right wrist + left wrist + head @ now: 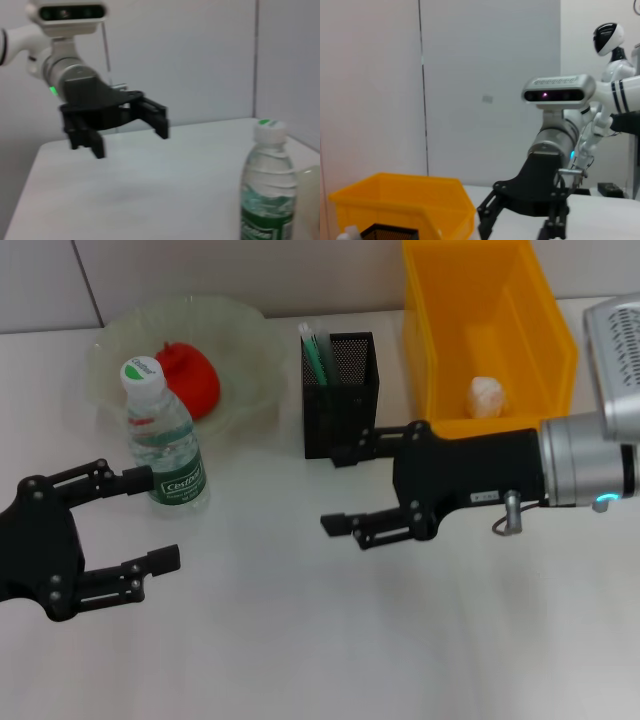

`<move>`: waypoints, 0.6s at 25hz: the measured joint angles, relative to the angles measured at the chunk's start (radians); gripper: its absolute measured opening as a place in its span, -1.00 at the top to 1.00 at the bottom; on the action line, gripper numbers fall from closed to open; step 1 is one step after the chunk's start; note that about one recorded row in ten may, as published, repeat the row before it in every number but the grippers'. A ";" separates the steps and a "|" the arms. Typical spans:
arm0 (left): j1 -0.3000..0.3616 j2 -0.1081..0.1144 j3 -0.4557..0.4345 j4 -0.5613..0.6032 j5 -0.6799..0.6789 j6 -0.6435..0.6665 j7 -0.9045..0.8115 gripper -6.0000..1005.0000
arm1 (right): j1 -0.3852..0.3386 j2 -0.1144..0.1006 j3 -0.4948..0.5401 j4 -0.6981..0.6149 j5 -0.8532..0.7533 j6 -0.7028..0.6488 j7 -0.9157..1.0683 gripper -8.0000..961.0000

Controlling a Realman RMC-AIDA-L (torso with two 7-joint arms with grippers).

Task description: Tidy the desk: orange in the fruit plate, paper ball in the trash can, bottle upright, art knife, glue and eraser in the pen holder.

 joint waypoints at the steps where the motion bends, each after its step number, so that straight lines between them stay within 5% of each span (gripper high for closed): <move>1: -0.003 -0.003 -0.010 -0.003 0.016 0.000 0.000 -0.56 | 0.000 0.000 -0.013 -0.004 -0.001 0.000 0.004 -0.62; 15: -0.006 -0.009 -0.030 -0.005 0.106 -0.002 0.013 -0.56 | -0.004 0.001 -0.083 -0.094 -0.109 -0.049 0.103 -0.62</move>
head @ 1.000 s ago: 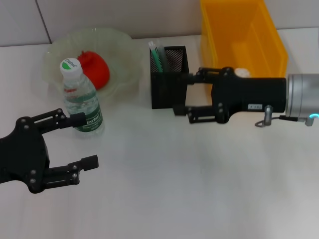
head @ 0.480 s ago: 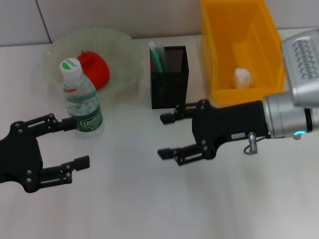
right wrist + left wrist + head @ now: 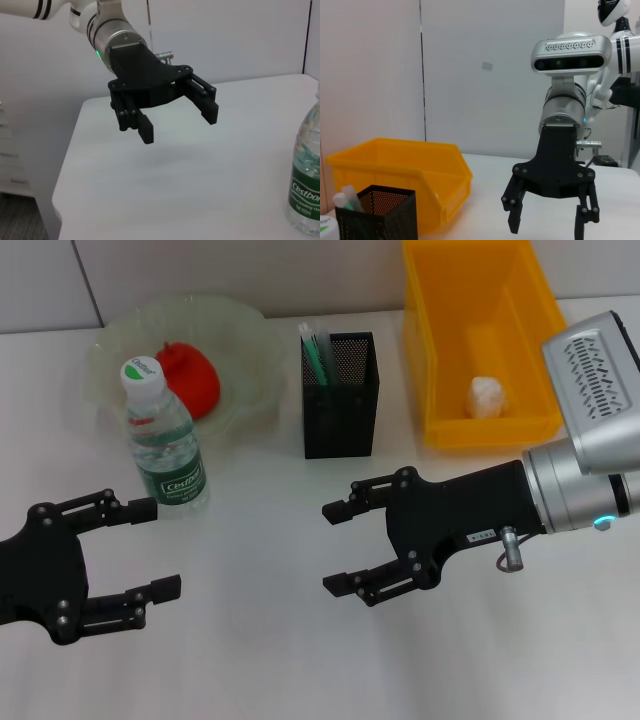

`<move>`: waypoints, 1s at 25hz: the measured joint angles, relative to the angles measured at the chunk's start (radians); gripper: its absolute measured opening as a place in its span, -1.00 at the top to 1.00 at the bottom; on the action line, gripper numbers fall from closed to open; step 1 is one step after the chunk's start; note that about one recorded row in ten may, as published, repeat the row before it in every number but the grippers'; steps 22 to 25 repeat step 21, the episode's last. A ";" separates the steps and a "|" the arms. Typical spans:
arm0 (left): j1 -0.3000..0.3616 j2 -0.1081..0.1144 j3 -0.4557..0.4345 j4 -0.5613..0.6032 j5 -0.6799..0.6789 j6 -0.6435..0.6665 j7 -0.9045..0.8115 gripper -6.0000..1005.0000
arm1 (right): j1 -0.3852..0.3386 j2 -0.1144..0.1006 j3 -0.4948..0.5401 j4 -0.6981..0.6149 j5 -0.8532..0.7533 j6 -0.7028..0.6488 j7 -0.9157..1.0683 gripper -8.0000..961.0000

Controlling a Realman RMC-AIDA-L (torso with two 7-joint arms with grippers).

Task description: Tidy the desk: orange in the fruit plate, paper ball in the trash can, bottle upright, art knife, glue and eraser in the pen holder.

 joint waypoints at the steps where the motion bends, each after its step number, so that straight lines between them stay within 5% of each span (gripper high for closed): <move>1: 0.000 0.001 0.002 0.000 0.000 0.002 0.001 -0.56 | -0.001 0.000 0.001 -0.001 0.000 0.000 0.000 -0.62; 12: -0.043 -0.025 -0.004 0.000 0.107 0.000 -0.008 -0.56 | -0.020 0.002 0.008 -0.016 -0.003 0.000 -0.007 -0.62; 25: -0.048 -0.027 -0.005 0.004 0.103 0.002 -0.009 -0.56 | -0.027 0.002 0.008 -0.017 -0.004 -0.001 -0.009 -0.62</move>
